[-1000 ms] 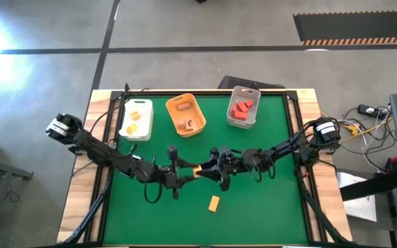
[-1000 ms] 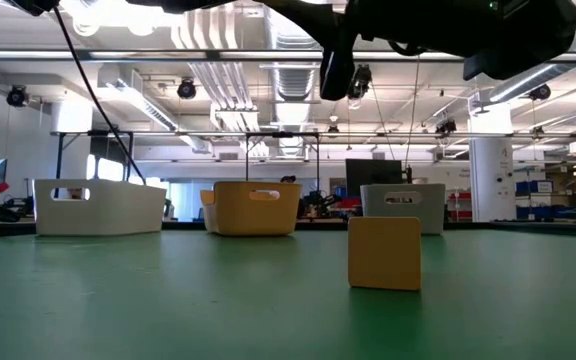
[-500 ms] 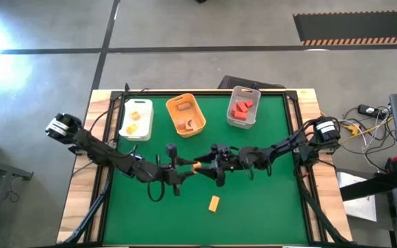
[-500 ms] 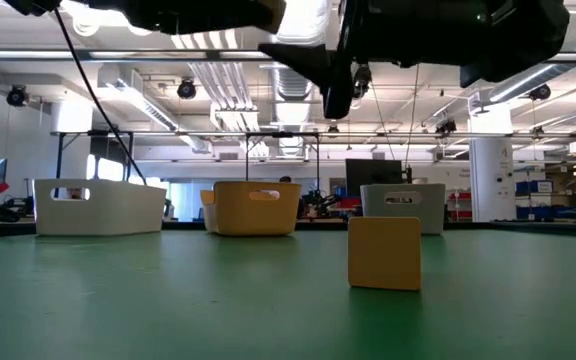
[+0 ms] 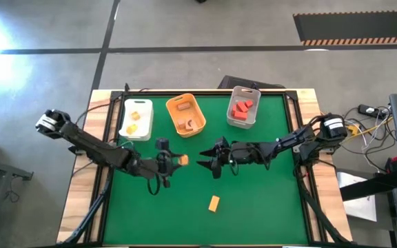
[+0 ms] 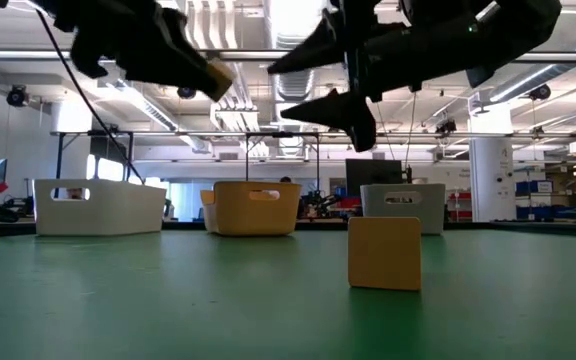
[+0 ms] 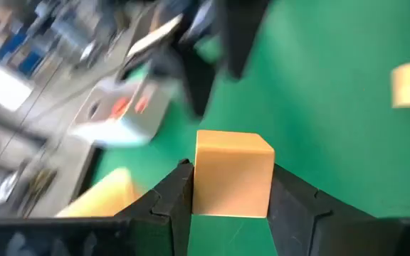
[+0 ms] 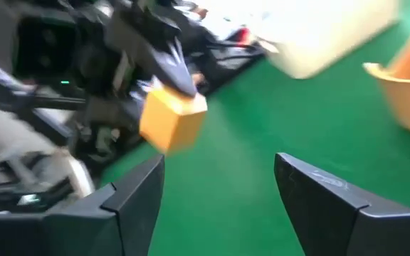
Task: Sort & place blocks by color
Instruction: Put the yellow block into the white bin
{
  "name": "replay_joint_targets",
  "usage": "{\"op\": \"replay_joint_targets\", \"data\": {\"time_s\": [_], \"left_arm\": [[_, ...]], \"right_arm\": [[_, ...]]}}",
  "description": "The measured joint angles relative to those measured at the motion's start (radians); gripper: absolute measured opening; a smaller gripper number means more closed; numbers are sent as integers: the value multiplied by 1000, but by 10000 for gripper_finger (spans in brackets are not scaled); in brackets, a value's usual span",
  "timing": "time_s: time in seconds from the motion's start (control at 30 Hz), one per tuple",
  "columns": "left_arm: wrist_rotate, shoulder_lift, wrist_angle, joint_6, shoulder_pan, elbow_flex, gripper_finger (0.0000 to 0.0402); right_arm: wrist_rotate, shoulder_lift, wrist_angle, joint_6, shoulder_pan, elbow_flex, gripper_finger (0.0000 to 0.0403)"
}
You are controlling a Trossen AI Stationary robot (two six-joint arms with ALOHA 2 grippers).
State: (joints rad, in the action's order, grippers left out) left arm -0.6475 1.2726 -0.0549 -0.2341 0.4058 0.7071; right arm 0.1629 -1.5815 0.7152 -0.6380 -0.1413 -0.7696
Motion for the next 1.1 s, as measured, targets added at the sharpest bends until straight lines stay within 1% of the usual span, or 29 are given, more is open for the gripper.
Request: {"op": "replay_joint_targets", "data": {"time_s": [0.07,0.13,0.2,0.27,0.33,0.4,0.47,0.5,0.53,0.6,0.67,0.93,1.1], "left_arm": [[-53,-36,111,62,-22,0,121],[-133,-78,255,148,-57,0,123],[-232,-117,383,247,-115,0,126],[-286,-159,541,370,-198,0,127],[-286,-193,657,514,-314,0,128],[-273,-215,780,690,-446,-2,129],[-220,-220,868,834,-576,-4,129],[-172,-220,901,866,-633,-10,130],[-122,-211,919,876,-682,-15,130],[-48,-199,899,853,-752,-32,130],[-18,-185,877,812,-783,-51,131],[-8,-143,866,801,-793,-72,134],[-7,-142,864,800,-793,-72,165]], "right_arm": [[46,13,-56,-6,0,0,250],[88,22,-98,-18,0,0,247],[118,25,-119,-19,0,0,246],[127,25,-124,-20,0,0,247],[127,25,-127,-25,0,0,246],[128,25,-130,-29,0,0,246],[129,25,-134,-31,0,-1,247],[129,25,-135,-31,0,-2,246],[129,25,-135,-32,0,-2,246],[129,25,-134,-38,0,-2,244],[129,25,-135,-44,0,-2,244],[128,24,-134,-44,0,-7,242],[127,24,-135,-44,0,-7,242]]}}
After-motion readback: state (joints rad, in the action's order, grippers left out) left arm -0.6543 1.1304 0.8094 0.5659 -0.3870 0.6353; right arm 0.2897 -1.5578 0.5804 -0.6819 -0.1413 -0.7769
